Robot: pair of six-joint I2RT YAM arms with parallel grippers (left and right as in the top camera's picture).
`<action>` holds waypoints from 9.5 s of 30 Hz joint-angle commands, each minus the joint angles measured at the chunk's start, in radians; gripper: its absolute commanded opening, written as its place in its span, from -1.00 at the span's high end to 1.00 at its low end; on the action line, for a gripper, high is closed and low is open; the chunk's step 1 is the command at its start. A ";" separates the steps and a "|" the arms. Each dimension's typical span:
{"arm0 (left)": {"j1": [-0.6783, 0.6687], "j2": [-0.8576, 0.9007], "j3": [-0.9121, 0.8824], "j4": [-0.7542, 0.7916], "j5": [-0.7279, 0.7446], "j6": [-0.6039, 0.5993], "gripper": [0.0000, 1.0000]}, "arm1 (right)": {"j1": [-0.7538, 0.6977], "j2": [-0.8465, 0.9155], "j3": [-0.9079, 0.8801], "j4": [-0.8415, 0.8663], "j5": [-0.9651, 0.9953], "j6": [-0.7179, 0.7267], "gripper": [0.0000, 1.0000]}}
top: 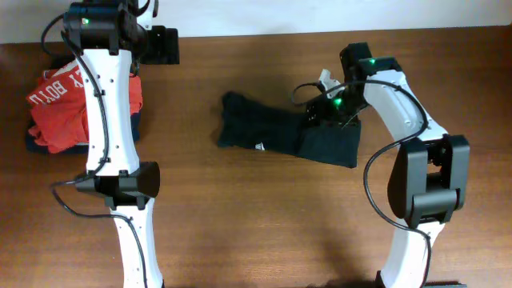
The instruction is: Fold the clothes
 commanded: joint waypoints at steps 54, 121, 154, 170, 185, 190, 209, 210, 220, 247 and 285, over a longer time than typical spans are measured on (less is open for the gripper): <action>-0.180 0.467 -0.197 -0.036 0.276 0.290 -0.42 | -0.238 0.011 0.344 -0.343 0.169 -0.043 -0.66; -0.368 0.138 -0.196 -0.031 0.140 0.268 0.99 | -0.237 0.013 0.296 -0.328 0.168 -0.051 -0.66; -0.539 0.197 -0.203 0.068 0.149 0.233 -0.98 | -0.264 0.013 0.297 -0.324 0.117 -0.051 -0.67; -0.208 0.000 0.107 0.120 0.149 -0.008 -0.98 | -0.100 0.014 0.296 -0.209 -0.003 -0.035 -0.53; -0.061 -0.012 0.109 0.040 0.216 -0.026 -0.98 | 0.144 0.096 0.198 0.110 0.165 0.250 -0.42; -0.061 -0.012 0.109 0.039 0.216 -0.025 -0.98 | 0.143 0.105 0.196 0.117 0.191 0.249 -0.22; -0.061 -0.010 0.108 0.039 0.212 -0.025 -0.98 | 0.136 0.112 0.155 0.156 0.208 0.245 0.92; -0.061 -0.007 0.108 0.039 0.212 -0.025 -0.98 | 0.129 0.112 0.156 0.157 0.221 0.245 0.92; -0.061 -0.001 0.101 0.028 0.212 -0.025 -0.98 | 0.042 0.112 0.154 0.133 0.205 0.197 0.92; -0.293 0.081 0.101 -0.027 0.095 0.097 -0.92 | -0.385 0.092 0.449 -0.198 -0.004 0.108 -0.97; -0.739 0.526 0.087 0.124 -0.289 0.021 -0.85 | -0.485 0.092 0.448 -0.289 0.037 0.060 -0.97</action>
